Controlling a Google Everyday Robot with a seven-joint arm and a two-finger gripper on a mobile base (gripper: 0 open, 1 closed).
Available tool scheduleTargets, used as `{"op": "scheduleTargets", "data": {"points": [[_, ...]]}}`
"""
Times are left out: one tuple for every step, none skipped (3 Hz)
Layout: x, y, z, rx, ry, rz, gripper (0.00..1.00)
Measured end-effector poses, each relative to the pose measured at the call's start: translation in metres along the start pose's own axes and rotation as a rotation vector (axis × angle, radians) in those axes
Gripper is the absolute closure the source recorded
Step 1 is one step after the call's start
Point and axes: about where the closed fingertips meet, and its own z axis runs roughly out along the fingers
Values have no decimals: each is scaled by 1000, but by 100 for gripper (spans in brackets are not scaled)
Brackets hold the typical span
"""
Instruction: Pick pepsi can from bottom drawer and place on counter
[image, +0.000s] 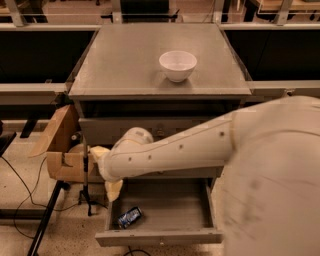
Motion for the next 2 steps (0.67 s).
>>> {"op": "scheduleTargets", "data": {"points": [[-13, -7, 67, -24, 1, -75, 0], [-21, -9, 133, -55, 21, -177, 0]]}}
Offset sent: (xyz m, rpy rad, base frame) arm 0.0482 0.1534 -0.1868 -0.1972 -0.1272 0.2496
